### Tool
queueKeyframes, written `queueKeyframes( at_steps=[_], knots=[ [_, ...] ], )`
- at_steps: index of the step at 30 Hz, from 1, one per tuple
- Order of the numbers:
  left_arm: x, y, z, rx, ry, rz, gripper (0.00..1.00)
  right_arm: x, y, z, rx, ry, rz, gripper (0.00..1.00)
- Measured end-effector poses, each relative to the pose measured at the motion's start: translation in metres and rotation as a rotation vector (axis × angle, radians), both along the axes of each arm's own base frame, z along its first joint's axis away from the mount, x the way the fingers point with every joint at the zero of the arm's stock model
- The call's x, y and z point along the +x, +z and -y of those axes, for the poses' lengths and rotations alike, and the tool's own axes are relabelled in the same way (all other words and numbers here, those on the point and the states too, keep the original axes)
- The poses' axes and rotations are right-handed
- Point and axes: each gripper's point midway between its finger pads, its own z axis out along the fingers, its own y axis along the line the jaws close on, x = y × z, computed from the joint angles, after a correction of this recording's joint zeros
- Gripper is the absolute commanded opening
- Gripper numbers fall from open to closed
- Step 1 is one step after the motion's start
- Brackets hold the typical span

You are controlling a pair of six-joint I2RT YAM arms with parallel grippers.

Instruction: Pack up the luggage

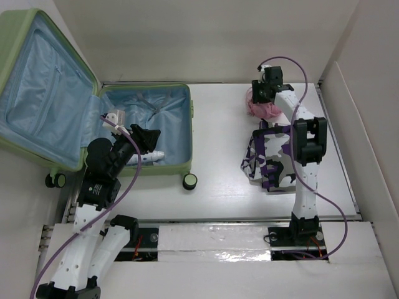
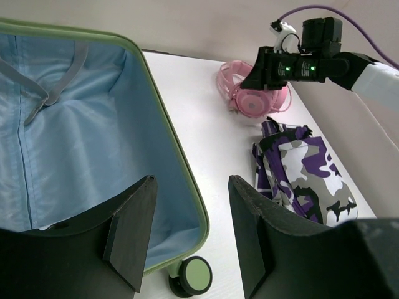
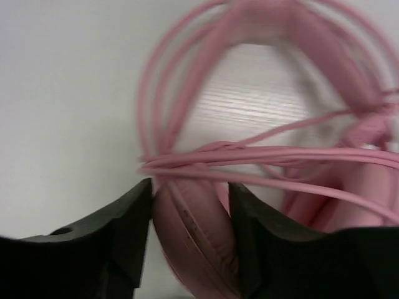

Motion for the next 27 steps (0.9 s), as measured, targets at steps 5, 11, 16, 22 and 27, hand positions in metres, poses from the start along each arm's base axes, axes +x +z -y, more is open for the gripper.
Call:
queueKeyframes(
  at_steps=[5, 11, 16, 22, 27],
  knots=[
    [0.000, 0.000, 0.000, 0.000, 0.000, 0.000, 0.46, -0.013, 0.011, -0.029, 0.087, 0.058, 0.018, 0.02],
    [0.000, 0.001, 0.000, -0.001, 0.000, 0.003, 0.46, -0.021, 0.068, -0.040, 0.199, 0.075, 0.104, 0.00],
    [-0.001, 0.001, 0.000, -0.001, 0.000, 0.004, 0.46, -0.047, 0.158, -0.061, 0.264, 0.130, 0.279, 0.00],
    [0.000, 0.001, -0.001, -0.001, 0.004, 0.004, 0.46, -0.105, 0.244, -0.164, 0.424, 0.359, 0.445, 0.00],
    [0.000, 0.001, -0.001, -0.001, 0.008, 0.005, 0.46, -0.147, 0.253, -0.287, 0.597, 0.587, 0.395, 0.02]
  ],
)
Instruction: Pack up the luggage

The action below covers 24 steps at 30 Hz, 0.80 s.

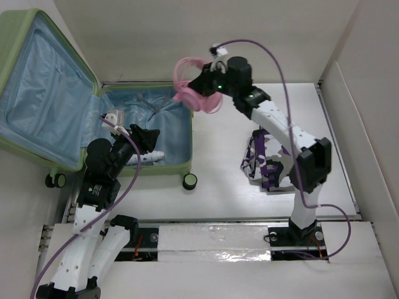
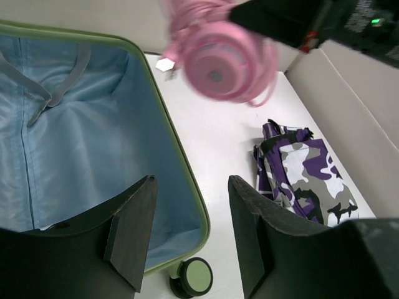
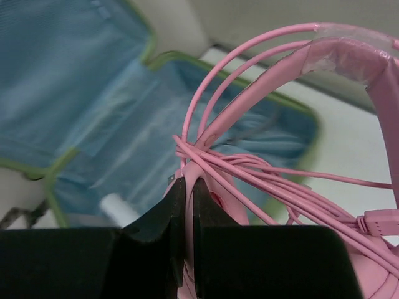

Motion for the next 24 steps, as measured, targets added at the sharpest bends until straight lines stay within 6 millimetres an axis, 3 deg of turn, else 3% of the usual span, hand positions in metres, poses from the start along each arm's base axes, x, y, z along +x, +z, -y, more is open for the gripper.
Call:
queueKeyframes(
  at_steps=[2, 3, 5, 7, 10, 11, 13, 14, 15, 16, 18, 19, 22, 24],
  knots=[
    [0.000, 0.000, -0.001, 0.000, 0.003, 0.002, 0.52, -0.008, -0.010, -0.047, 0.035, 0.085, -0.035, 0.22],
    [0.000, 0.001, -0.001, -0.001, 0.005, 0.003, 0.56, -0.011, -0.018, -0.068, 0.047, 0.117, -0.053, 0.47],
    [0.000, 0.001, -0.001, -0.001, 0.008, 0.004, 0.65, -0.015, -0.037, -0.098, 0.063, 0.165, -0.097, 0.70],
    [0.000, 0.000, -0.002, -0.001, 0.010, 0.004, 0.68, -0.018, -0.052, -0.113, 0.074, 0.200, -0.138, 0.78],
    [0.000, -0.001, -0.002, 0.000, 0.011, 0.002, 0.69, -0.014, -0.061, -0.102, 0.090, 0.188, -0.171, 0.80],
    [-0.001, 0.000, -0.002, -0.001, 0.010, 0.002, 0.70, -0.011, -0.058, -0.091, 0.099, 0.173, -0.173, 0.79],
    [0.000, -0.001, -0.002, -0.001, 0.010, 0.002, 0.72, -0.005, -0.050, -0.055, 0.117, 0.124, -0.165, 0.45],
    [0.000, -0.001, -0.001, -0.004, 0.007, -0.001, 0.71, -0.004, -0.044, -0.031, 0.129, 0.091, -0.161, 0.31],
    [0.000, -0.002, 0.000, -0.005, 0.002, -0.004, 0.71, -0.002, -0.038, -0.003, 0.145, 0.048, -0.151, 0.10],
    [0.000, -0.002, 0.001, -0.008, -0.005, -0.008, 0.64, -0.003, -0.033, 0.027, 0.158, 0.002, -0.139, 0.03],
    [0.001, -0.003, 0.006, -0.018, -0.032, -0.012, 0.46, -0.004, -0.018, 0.087, 0.193, -0.110, -0.101, 0.00],
    [0.002, -0.005, 0.010, -0.026, -0.049, -0.021, 0.15, -0.007, -0.012, 0.118, 0.209, -0.173, -0.078, 0.00],
    [0.008, -0.006, 0.030, -0.068, -0.138, -0.063, 0.00, -0.032, -0.004, 0.186, 0.237, -0.326, -0.025, 0.00],
    [0.017, 0.004, 0.056, -0.097, -0.223, -0.102, 0.00, -0.055, 0.003, 0.214, 0.252, -0.391, 0.015, 0.00]
  ],
)
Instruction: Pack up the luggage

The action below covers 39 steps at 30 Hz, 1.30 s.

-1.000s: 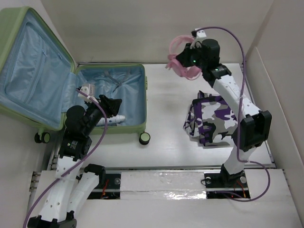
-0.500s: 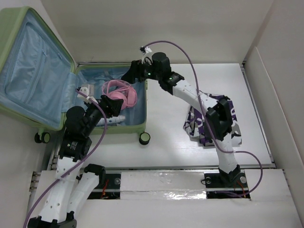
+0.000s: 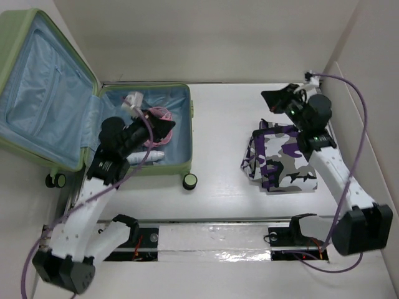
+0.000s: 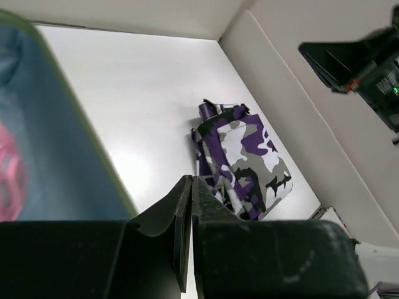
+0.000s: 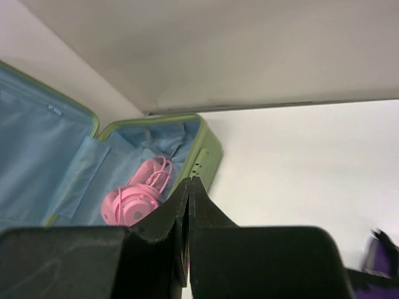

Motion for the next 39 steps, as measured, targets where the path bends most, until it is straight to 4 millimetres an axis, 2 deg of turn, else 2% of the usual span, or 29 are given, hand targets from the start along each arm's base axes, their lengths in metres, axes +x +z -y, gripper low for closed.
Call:
queueKeyframes(
  at_steps=[2, 3, 5, 6, 7, 8, 9, 10, 12, 14, 17, 19, 21, 24, 27, 28, 29, 32, 35, 39],
  knots=[
    [0.005, 0.024, 0.045, -0.008, -0.086, 0.012, 0.00, -0.020, 0.010, 0.023, 0.007, -0.064, 0.039, 0.02],
    [0.004, 0.031, 0.076, 0.000, -0.142, 0.011, 0.00, -0.028, 0.015, 0.034, 0.009, -0.097, 0.055, 0.07],
    [-0.015, 0.041, 0.147, 0.022, -0.251, 0.017, 0.03, -0.045, 0.031, 0.052, 0.004, -0.159, 0.094, 0.12],
    [-0.024, 0.039, 0.179, 0.042, -0.291, 0.013, 0.21, -0.054, 0.041, 0.062, 0.000, -0.193, 0.120, 0.21],
    [-0.036, 0.036, 0.214, 0.060, -0.337, 0.012, 0.29, -0.062, 0.050, 0.071, -0.007, -0.225, 0.141, 0.27],
    [-0.045, 0.025, 0.241, 0.080, -0.363, -0.007, 0.38, -0.070, 0.057, 0.080, -0.022, -0.256, 0.153, 0.31],
    [-0.051, 0.006, 0.263, 0.107, -0.381, -0.029, 0.46, -0.077, 0.064, 0.087, -0.032, -0.285, 0.164, 0.39],
    [-0.053, -0.019, 0.277, 0.140, -0.383, -0.062, 0.61, -0.085, 0.071, 0.094, -0.043, -0.312, 0.176, 0.42],
    [-0.053, -0.080, 0.286, 0.228, -0.365, -0.153, 0.68, -0.101, 0.084, 0.105, -0.061, -0.357, 0.205, 0.49],
    [-0.048, -0.145, 0.283, 0.342, -0.323, -0.251, 0.72, -0.112, 0.092, 0.108, -0.073, -0.370, 0.228, 0.51],
    [-0.042, -0.210, 0.281, 0.467, -0.273, -0.337, 0.72, -0.122, 0.096, 0.103, -0.087, -0.348, 0.245, 0.51],
    [-0.043, -0.237, 0.282, 0.516, -0.264, -0.374, 0.71, -0.121, 0.091, 0.097, -0.099, -0.315, 0.232, 0.51],
    [-0.045, -0.251, 0.288, 0.536, -0.269, -0.394, 0.71, -0.117, 0.082, 0.092, -0.110, -0.285, 0.204, 0.51],
    [-0.046, -0.257, 0.302, 0.534, -0.280, -0.396, 0.62, -0.112, 0.067, 0.085, -0.119, -0.245, 0.162, 0.51],
    [-0.045, -0.259, 0.315, 0.521, -0.289, -0.394, 0.27, -0.111, 0.058, 0.082, -0.123, -0.223, 0.137, 0.51],
    [-0.044, -0.260, 0.318, 0.518, -0.291, -0.391, 0.07, -0.112, 0.058, 0.081, -0.123, -0.216, 0.138, 0.51],
    [-0.043, -0.262, 0.320, 0.521, -0.297, -0.388, 0.00, -0.112, 0.058, 0.080, -0.124, -0.208, 0.139, 0.51],
    [-0.039, -0.274, 0.324, 0.535, -0.294, -0.397, 0.00, -0.113, 0.058, 0.076, -0.122, -0.190, 0.138, 0.51],
    [-0.032, -0.277, 0.325, 0.526, -0.289, -0.401, 0.00, -0.110, 0.055, 0.074, -0.119, -0.174, 0.130, 0.51],
    [-0.003, -0.274, 0.313, 0.498, -0.245, -0.412, 0.00, -0.104, 0.048, 0.071, -0.119, -0.154, 0.105, 0.51]
  ],
)
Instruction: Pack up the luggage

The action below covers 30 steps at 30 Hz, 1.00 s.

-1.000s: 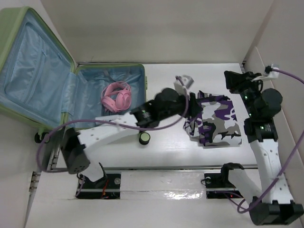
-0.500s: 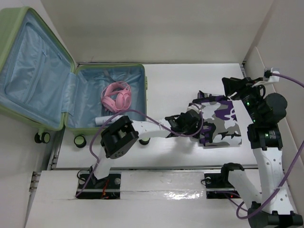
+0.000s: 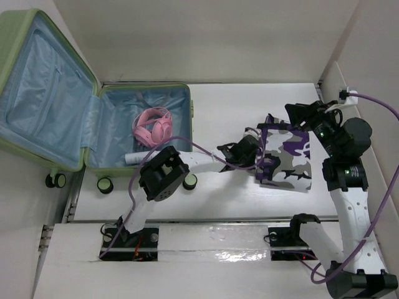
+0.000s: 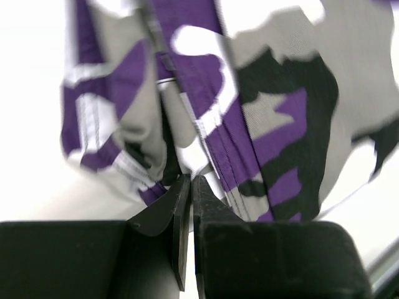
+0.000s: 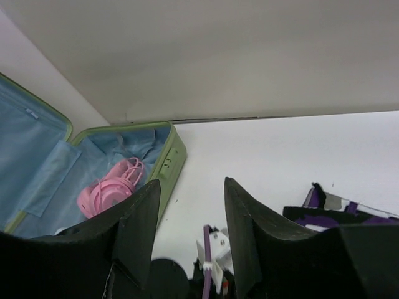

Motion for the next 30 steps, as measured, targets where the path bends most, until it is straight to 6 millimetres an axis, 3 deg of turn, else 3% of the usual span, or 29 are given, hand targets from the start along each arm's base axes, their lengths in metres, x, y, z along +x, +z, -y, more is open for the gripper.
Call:
queueKeyframes(
  at_steps=[9, 11, 12, 13, 14, 15, 17, 18, 19, 21, 23, 24, 25, 26, 27, 29, 30],
  knots=[
    [0.108, 0.013, -0.053, 0.016, 0.196, 0.059, 0.00, 0.007, -0.017, -0.011, 0.012, 0.041, -0.045, 0.52],
    [0.137, 0.023, -0.061, -0.001, 0.238, 0.082, 0.15, 0.009, -0.020, -0.019, 0.012, 0.062, -0.057, 0.52],
    [0.145, 0.027, -0.065, -0.004, 0.252, 0.092, 0.27, 0.010, -0.021, -0.020, 0.011, 0.060, -0.060, 0.52],
    [0.158, 0.032, -0.074, 0.003, 0.277, 0.116, 0.31, 0.011, -0.023, -0.025, 0.009, 0.070, -0.067, 0.49],
    [0.168, 0.038, -0.083, 0.005, 0.308, 0.136, 0.35, 0.011, -0.025, -0.028, 0.005, 0.073, -0.070, 0.44],
    [0.177, 0.042, -0.091, 0.008, 0.333, 0.153, 0.40, 0.012, -0.026, -0.031, 0.000, 0.074, -0.071, 0.30],
    [0.187, 0.052, -0.103, 0.009, 0.366, 0.174, 0.53, 0.013, -0.029, -0.038, -0.006, 0.087, -0.076, 0.16],
    [0.190, 0.058, -0.106, 0.003, 0.376, 0.180, 0.57, 0.013, -0.034, -0.042, -0.009, 0.092, -0.086, 0.00],
    [0.191, 0.064, -0.108, -0.004, 0.384, 0.188, 0.60, 0.015, -0.039, -0.045, -0.012, 0.097, -0.097, 0.00],
    [0.186, 0.080, -0.114, -0.021, 0.407, 0.212, 0.60, 0.018, -0.051, -0.051, -0.018, 0.100, -0.127, 0.00],
    [0.163, 0.090, -0.118, -0.033, 0.433, 0.223, 0.52, 0.020, -0.063, -0.055, -0.026, 0.097, -0.156, 0.00],
    [0.145, 0.093, -0.118, -0.041, 0.441, 0.223, 0.44, 0.020, -0.068, -0.055, -0.030, 0.092, -0.166, 0.05],
    [0.124, 0.093, -0.115, -0.048, 0.439, 0.214, 0.17, 0.020, -0.073, -0.056, -0.033, 0.091, -0.175, 0.09],
    [0.102, 0.093, -0.107, -0.062, 0.430, 0.199, 0.05, 0.020, -0.077, -0.056, -0.036, 0.087, -0.182, 0.11],
    [0.081, 0.092, -0.098, -0.076, 0.413, 0.187, 0.00, 0.020, -0.080, -0.056, -0.038, 0.086, -0.187, 0.17],
    [0.043, 0.086, -0.080, -0.103, 0.366, 0.151, 0.00, 0.019, -0.085, -0.056, -0.043, 0.080, -0.194, 0.24],
    [0.026, 0.081, -0.075, -0.119, 0.348, 0.127, 0.00, 0.018, -0.086, -0.056, -0.045, 0.081, -0.194, 0.33]
  ],
)
